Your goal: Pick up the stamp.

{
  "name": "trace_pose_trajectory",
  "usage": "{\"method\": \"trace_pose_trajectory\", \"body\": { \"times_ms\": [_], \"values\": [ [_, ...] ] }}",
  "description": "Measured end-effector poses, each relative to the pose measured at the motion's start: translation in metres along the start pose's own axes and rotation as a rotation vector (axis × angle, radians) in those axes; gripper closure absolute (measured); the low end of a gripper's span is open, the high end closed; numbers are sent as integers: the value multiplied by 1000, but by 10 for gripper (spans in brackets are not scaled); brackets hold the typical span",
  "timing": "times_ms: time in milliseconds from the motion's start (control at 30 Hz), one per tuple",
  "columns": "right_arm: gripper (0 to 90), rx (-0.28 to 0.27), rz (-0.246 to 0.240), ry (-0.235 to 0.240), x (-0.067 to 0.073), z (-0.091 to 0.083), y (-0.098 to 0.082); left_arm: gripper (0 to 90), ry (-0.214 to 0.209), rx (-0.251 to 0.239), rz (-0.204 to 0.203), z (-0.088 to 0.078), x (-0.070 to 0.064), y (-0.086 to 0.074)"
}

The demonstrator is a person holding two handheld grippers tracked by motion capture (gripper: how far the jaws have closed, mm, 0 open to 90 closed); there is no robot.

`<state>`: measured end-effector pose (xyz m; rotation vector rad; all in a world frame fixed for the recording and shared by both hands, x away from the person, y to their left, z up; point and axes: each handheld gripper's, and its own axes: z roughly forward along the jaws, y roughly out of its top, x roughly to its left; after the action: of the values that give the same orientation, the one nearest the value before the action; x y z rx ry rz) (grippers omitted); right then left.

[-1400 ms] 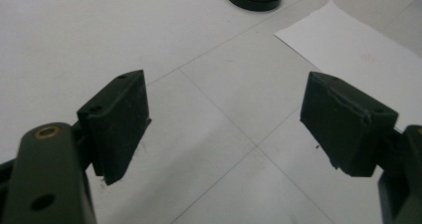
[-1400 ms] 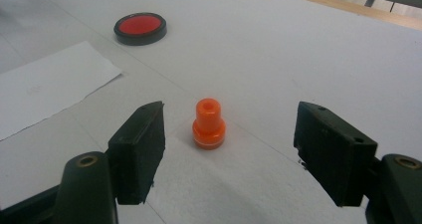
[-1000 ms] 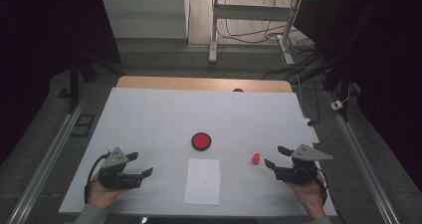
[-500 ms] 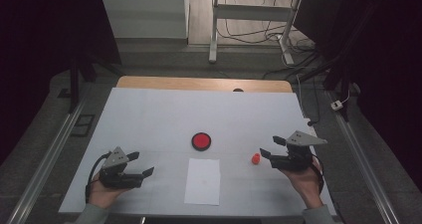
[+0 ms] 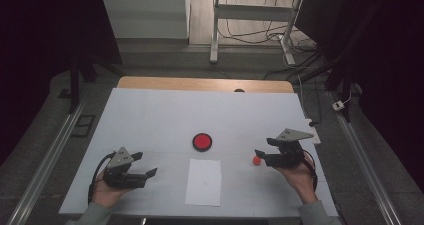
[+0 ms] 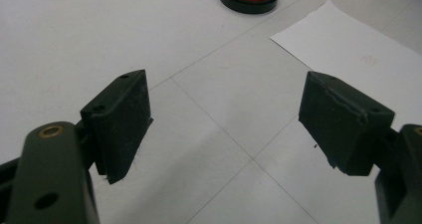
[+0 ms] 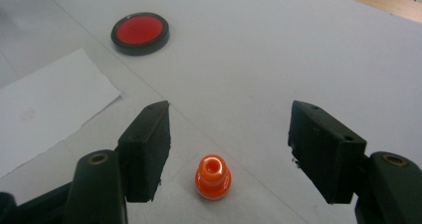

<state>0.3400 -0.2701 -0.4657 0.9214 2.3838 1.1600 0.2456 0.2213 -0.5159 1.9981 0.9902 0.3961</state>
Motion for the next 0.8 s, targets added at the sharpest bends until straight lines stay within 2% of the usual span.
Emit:
{"method": "trace_pose_trajectory", "body": {
  "times_ms": [400,433,600,800],
  "values": [
    [356,71,6,33,-2,16,-9,205,6,10,-3,0,-2,-2],
    [395,88,1,42,-2,19,-12,205,7,9,-4,0,-2,-2],
    [438,116,-23,44,1,24,-14,205,9,6,-7,0,-1,-2],
    [515,149,-62,25,6,31,-19,204,15,12,-10,1,1,-1]
  ]
}}
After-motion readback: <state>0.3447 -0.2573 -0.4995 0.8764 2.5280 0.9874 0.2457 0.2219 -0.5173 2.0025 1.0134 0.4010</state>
